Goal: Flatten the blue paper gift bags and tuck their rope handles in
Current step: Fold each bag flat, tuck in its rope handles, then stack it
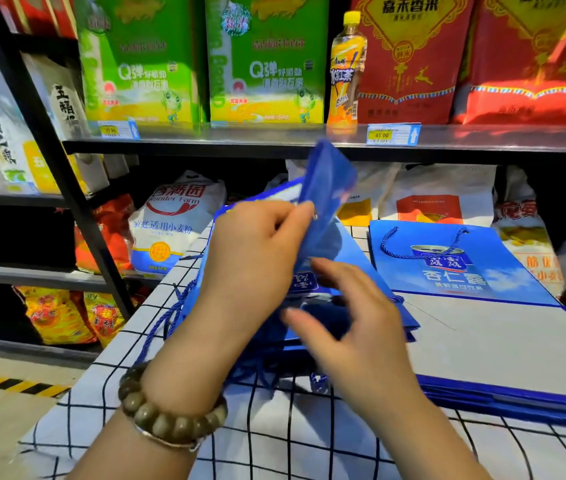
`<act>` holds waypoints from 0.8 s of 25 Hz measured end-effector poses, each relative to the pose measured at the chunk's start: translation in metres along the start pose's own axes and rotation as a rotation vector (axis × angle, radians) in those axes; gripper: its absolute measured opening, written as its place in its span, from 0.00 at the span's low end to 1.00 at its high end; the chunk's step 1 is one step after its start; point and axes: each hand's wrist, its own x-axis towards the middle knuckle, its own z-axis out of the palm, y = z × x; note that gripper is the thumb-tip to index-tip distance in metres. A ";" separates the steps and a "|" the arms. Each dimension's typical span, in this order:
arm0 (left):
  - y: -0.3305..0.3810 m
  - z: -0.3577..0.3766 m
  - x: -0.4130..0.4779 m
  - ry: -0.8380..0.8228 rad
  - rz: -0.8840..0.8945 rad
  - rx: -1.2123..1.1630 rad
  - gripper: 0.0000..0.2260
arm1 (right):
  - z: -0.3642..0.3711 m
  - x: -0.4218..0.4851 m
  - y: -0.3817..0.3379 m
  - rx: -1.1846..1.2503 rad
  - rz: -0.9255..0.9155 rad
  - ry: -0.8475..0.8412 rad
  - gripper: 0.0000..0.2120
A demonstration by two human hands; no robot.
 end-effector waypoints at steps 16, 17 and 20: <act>-0.031 -0.036 -0.077 0.022 -0.784 -0.652 0.09 | -0.039 0.000 0.024 -0.435 -0.083 -0.037 0.15; -0.028 -0.035 -0.079 -0.039 -0.768 -0.613 0.10 | -0.041 0.000 0.022 -0.467 -0.052 -0.061 0.18; -0.014 -0.020 -0.088 -0.286 -0.672 -0.478 0.09 | -0.044 0.003 0.013 -0.532 0.051 -0.170 0.17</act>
